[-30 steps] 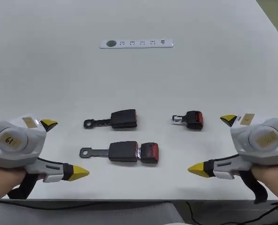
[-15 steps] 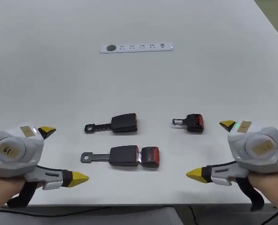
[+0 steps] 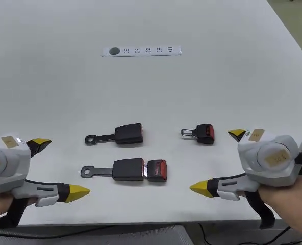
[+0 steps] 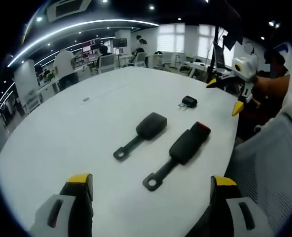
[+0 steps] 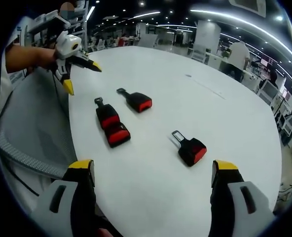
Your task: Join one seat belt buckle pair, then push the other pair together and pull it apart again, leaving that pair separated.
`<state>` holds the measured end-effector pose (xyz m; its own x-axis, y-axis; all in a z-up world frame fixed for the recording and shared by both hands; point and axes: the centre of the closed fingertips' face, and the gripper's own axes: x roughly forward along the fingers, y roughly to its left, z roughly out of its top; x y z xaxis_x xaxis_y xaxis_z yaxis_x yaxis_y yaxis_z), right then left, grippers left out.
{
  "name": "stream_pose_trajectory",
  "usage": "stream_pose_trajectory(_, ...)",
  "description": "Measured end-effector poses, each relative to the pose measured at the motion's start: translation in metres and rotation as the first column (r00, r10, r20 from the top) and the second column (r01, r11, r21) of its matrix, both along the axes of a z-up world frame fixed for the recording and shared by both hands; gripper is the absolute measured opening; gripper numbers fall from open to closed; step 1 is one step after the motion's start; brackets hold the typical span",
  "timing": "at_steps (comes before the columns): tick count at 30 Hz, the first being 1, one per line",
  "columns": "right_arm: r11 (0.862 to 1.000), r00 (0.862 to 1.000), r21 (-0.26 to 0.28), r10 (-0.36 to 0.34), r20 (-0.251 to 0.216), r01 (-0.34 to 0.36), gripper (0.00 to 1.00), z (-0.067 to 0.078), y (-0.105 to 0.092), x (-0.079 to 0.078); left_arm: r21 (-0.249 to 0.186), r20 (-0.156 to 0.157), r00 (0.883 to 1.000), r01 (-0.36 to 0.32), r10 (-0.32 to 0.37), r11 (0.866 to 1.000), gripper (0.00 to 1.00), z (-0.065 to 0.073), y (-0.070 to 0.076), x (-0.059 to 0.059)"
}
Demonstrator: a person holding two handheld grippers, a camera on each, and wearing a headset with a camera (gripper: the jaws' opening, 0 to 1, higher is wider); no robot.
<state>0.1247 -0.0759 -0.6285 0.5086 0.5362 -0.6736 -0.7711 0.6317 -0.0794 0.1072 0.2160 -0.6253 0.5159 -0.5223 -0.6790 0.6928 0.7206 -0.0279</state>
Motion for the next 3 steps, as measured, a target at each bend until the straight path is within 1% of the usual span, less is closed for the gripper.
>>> stream_pose_trajectory(3, 1.000, 1.000, 0.013, -0.027, -0.003, 0.027, 1.00, 0.0007, -0.0047, 0.0000, 0.014, -0.009, 1.000, 0.014, -0.014, 1.000, 1.00, -0.0019, 0.0004, -0.0042)
